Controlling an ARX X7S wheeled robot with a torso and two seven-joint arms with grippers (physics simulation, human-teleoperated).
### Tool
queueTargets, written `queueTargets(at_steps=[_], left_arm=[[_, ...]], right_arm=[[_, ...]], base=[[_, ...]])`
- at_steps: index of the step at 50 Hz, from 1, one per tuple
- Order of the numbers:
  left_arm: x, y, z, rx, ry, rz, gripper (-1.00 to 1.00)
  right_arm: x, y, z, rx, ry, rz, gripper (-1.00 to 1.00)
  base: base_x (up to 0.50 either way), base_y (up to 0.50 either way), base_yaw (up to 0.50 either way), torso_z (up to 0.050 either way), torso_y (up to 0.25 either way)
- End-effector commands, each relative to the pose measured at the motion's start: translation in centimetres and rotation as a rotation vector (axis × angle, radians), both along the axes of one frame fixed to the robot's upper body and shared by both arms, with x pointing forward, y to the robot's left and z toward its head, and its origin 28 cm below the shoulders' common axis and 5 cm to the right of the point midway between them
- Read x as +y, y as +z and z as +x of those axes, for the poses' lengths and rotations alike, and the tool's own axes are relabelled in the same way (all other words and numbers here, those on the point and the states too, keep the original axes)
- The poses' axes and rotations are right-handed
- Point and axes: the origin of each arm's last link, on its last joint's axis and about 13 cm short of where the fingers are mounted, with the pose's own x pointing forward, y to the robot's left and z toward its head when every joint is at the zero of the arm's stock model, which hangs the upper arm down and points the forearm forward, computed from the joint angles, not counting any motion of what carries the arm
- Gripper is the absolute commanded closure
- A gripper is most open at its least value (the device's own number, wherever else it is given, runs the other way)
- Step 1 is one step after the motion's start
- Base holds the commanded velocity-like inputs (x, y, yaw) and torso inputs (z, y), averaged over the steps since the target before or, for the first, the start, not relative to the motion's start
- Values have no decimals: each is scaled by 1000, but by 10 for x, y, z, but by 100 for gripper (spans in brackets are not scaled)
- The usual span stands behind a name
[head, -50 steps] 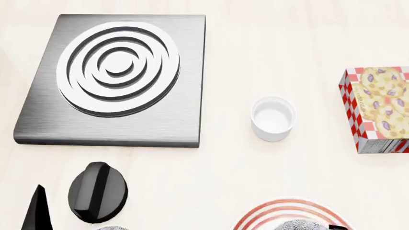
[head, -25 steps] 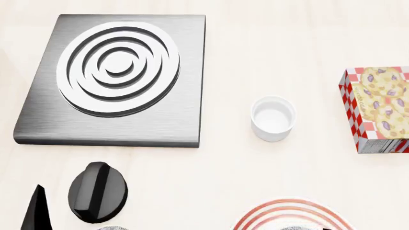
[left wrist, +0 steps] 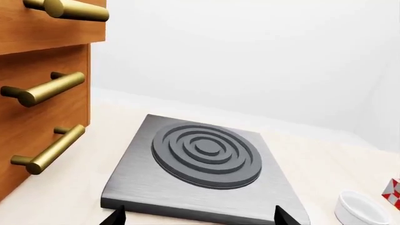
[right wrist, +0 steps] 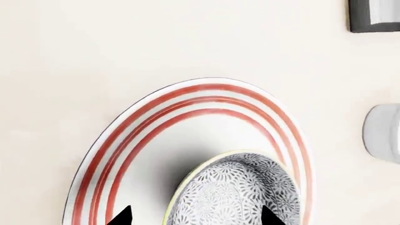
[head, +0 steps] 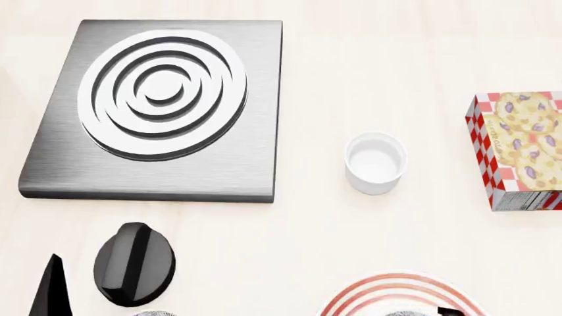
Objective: Pick the akita bowl on the ramekin and place it on the plate.
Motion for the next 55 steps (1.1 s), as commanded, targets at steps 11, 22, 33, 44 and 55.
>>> queueTargets(at_steps=[11,22,33,44,55], left_arm=[[1,2,-1,-2,1,-3,-100],[1,0,-1,1,1,-3,-100],[0,0,-3,-13,-3,25,-100],[-2,0,-5,-52,-22,44,-100],[-2,0,-4,-44,-25,36,-100]], right_arm=[[13,25,-28,-114,92,27,-100],[15,20,-34,-386,54,389,-100],[14,-8,-41,-762,-181,695,-100],[15,-13,-33,-935,-297,900,-100],[13,-16,-23,-1061,-387,1050,-100]], base=[[0,0,0,0,0],[0,0,0,0,0],[0,0,0,0,0],[0,0,0,0,59],[0,0,0,0,250]])
